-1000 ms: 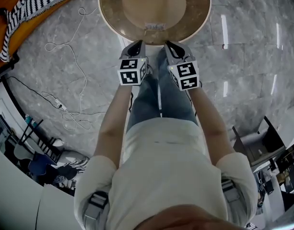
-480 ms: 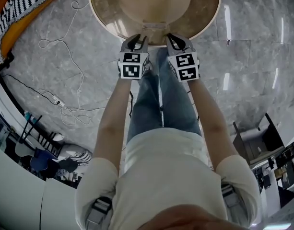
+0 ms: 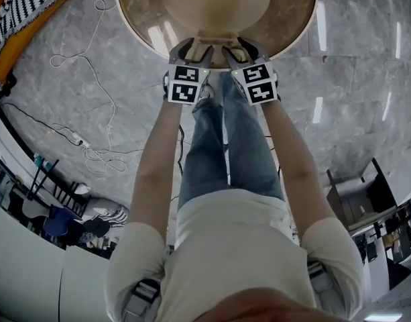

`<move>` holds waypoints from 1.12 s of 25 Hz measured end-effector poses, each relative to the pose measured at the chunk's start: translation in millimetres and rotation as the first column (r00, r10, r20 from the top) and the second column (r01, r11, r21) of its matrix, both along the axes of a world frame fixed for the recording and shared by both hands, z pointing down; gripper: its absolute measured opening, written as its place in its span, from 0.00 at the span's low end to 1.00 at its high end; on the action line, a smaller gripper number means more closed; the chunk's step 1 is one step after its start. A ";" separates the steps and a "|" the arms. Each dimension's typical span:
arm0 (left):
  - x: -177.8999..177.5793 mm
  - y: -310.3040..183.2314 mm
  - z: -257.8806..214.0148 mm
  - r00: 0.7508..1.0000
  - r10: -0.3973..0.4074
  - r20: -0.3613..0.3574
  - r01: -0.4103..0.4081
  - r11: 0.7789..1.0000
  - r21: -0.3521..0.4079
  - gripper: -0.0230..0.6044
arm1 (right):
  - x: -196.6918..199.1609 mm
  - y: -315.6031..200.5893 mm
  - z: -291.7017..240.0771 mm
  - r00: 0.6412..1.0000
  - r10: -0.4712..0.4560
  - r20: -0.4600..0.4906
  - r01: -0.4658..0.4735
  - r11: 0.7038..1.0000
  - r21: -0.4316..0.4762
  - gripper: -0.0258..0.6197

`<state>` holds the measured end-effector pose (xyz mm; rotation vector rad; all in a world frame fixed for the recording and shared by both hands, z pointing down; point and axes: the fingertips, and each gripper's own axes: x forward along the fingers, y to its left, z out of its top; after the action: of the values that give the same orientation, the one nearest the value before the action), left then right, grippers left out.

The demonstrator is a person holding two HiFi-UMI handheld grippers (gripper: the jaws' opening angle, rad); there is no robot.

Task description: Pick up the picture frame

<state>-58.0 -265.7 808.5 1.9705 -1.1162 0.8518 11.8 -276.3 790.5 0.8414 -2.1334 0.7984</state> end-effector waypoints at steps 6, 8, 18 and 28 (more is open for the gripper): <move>6.0 -6.3 14.6 0.999 0.046 0.003 -0.046 0.999 -0.005 0.38 | -6.3 -4.7 16.0 1.000 -0.013 0.000 0.013 1.000 -0.010 0.35; 7.4 -8.5 16.0 0.998 0.056 0.004 -0.056 0.998 0.003 0.38 | -8.9 -7.5 18.3 1.000 -0.015 0.001 0.015 1.000 -0.002 0.36; 6.7 -9.9 17.5 0.999 0.036 -0.005 -0.036 0.999 0.003 0.34 | -9.7 -11.1 20.2 1.000 0.010 -0.003 -0.009 1.000 0.021 0.35; 7.6 -0.4 -14.9 0.999 0.044 0.011 -0.044 0.998 0.039 0.34 | -8.6 0.1 -11.1 1.000 0.026 -0.008 -0.026 0.998 0.052 0.34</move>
<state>-50.4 -266.1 793.6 2.0316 -1.1072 0.8703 3.1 -276.2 779.4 0.8998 -2.1481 0.7541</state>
